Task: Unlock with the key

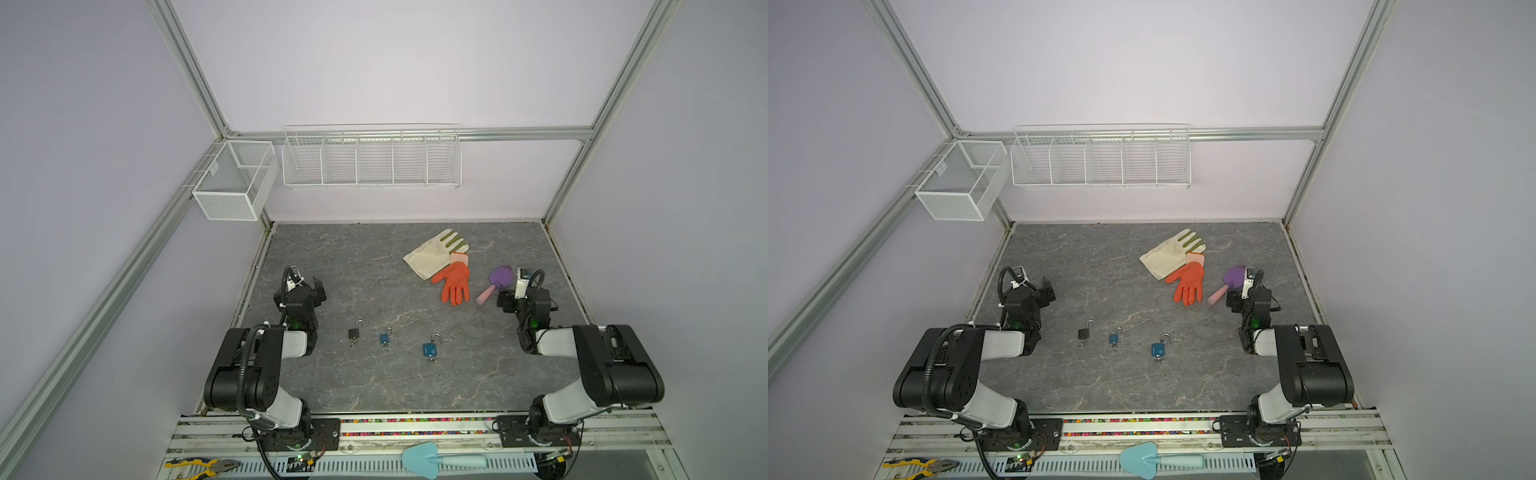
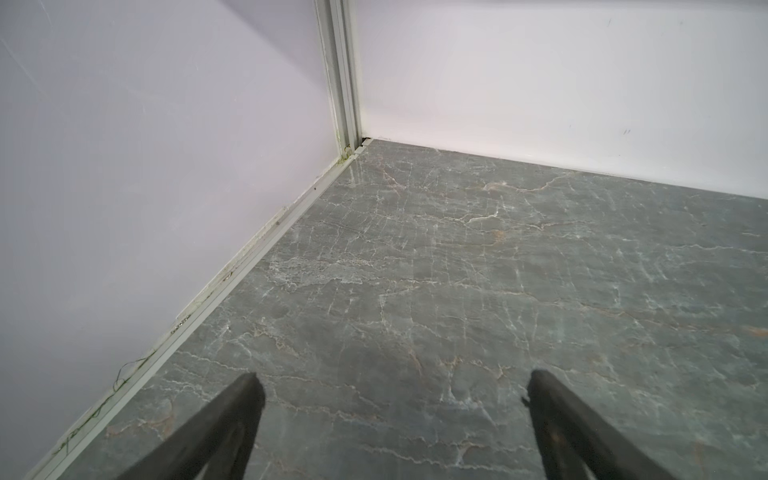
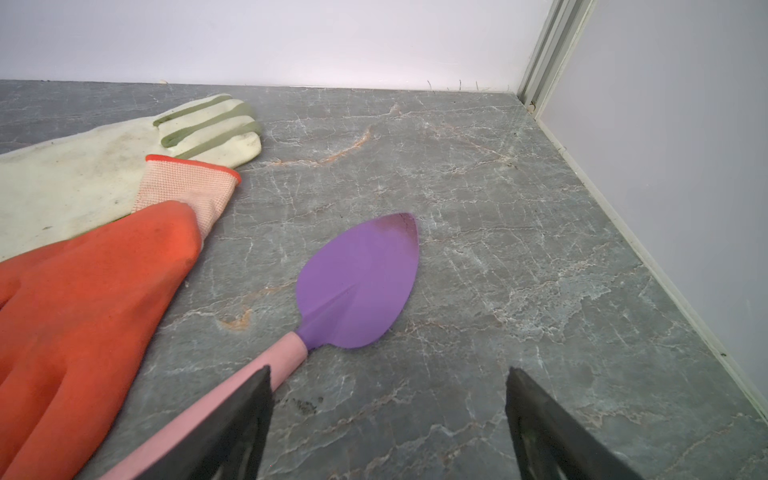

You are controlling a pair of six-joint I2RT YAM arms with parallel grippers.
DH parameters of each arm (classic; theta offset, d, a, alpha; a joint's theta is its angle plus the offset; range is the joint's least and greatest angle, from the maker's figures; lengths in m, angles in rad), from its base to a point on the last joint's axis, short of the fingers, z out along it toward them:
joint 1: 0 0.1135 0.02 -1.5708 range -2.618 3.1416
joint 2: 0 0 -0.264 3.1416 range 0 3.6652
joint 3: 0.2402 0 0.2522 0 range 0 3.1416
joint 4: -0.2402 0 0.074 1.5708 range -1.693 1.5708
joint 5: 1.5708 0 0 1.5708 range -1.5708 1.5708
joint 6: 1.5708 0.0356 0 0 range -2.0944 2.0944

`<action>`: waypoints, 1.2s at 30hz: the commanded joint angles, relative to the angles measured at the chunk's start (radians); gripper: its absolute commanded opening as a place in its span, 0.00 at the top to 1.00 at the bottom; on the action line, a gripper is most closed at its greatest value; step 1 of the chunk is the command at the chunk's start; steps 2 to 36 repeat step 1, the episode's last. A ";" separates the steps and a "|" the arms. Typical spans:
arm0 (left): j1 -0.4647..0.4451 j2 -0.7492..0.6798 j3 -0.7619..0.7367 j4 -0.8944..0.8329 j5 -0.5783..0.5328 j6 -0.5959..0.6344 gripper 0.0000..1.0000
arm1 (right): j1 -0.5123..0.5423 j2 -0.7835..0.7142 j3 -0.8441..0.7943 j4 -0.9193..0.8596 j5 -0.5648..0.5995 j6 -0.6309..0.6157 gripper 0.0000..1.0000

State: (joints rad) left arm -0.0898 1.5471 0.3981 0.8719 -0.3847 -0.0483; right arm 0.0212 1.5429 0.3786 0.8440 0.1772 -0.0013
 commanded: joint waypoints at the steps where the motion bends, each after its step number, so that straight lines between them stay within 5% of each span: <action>1: 0.001 0.007 -0.012 0.054 0.014 0.014 0.01 | -0.004 -0.013 0.000 0.039 -0.018 -0.024 0.11; 36: 0.001 0.007 -0.012 0.054 0.014 0.014 0.01 | -0.004 -0.013 0.000 0.039 -0.018 -0.024 0.11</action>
